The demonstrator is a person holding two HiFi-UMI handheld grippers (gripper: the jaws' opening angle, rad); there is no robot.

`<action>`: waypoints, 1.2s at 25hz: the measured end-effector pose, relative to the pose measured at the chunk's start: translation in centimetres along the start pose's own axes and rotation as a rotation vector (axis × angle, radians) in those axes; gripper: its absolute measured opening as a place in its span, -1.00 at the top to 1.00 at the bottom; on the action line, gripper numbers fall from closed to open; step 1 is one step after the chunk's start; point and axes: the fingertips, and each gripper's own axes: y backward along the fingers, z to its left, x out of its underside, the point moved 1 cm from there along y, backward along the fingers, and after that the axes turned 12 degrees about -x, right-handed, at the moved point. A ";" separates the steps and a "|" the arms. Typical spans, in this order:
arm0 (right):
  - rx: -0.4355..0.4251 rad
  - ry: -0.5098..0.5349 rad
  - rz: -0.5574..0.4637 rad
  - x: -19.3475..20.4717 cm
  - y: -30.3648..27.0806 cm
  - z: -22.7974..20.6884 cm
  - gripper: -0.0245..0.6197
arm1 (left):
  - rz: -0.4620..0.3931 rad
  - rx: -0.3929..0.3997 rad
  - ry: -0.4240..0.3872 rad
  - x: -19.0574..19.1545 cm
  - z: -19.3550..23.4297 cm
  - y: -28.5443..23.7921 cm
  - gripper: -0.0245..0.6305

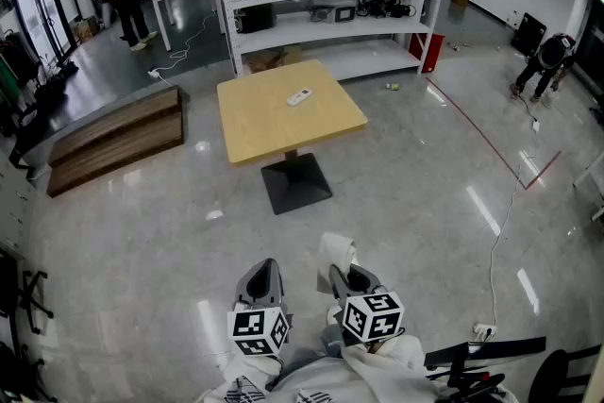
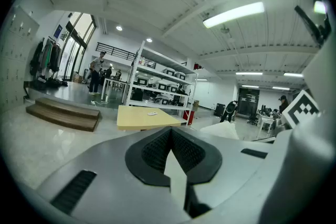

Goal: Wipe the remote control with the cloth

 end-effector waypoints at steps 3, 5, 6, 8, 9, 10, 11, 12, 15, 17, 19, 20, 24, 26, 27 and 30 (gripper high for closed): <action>-0.018 0.010 0.006 -0.6 -1.3 -0.8 0.65 | -0.004 -0.005 0.000 -0.2 -0.3 -1.4 0.96; -0.026 0.017 0.008 -1.2 -2.4 -1.5 0.65 | -0.002 -0.012 0.002 -0.3 -0.2 -2.6 0.96; -0.029 0.020 0.011 -1.6 -3.0 -1.9 0.65 | 0.001 -0.017 0.006 -0.4 -0.1 -3.3 0.96; -0.039 0.025 0.018 -2.6 -4.4 -2.6 0.65 | 0.008 -0.026 0.018 -0.7 0.0 -4.9 0.96; -0.046 0.031 0.020 -3.2 -5.0 -3.0 0.65 | 0.009 -0.027 0.021 -0.9 -0.1 -5.7 0.96; -0.051 0.037 0.020 -3.8 -5.5 -3.3 0.65 | 0.009 -0.027 0.020 -1.1 -0.1 -6.5 0.96; -0.053 0.042 0.018 -4.3 -6.0 -3.8 0.65 | 0.009 -0.027 0.018 -1.4 -0.3 -7.3 0.96; -0.052 0.043 0.017 -4.9 -6.5 -4.3 0.65 | 0.008 -0.026 0.016 -1.7 -0.5 -8.2 0.96; -0.044 0.039 0.020 -6.4 -7.8 -6.2 0.65 | 0.008 -0.020 0.015 -2.6 -1.1 -10.7 0.96; -0.043 0.036 0.022 -7.2 -8.7 -7.3 0.65 | 0.009 -0.016 0.014 -3.0 -1.4 -12.3 0.96; -0.042 0.035 0.022 -8.0 -9.7 -8.5 0.65 | 0.008 -0.016 0.014 -3.3 -1.6 -13.9 0.96; -0.043 0.036 0.022 -8.4 -10.2 -9.0 0.65 | 0.008 -0.018 0.016 -3.4 -1.7 -14.7 0.96; -0.051 0.034 0.024 -9.8 -12.0 -10.9 0.65 | 0.011 -0.023 0.015 -4.1 -2.1 -17.7 0.96; -0.050 0.032 0.025 -10.5 -12.8 -12.0 0.65 | 0.010 -0.024 0.012 -4.4 -2.5 -19.1 0.96; -0.050 0.032 0.026 -10.8 -13.2 -12.6 0.65 | 0.009 -0.025 0.011 -4.5 -2.6 -19.8 0.96; -0.051 0.031 0.027 -11.8 -14.4 -14.1 0.65 | 0.011 -0.034 0.008 -4.8 -2.7 -21.8 0.96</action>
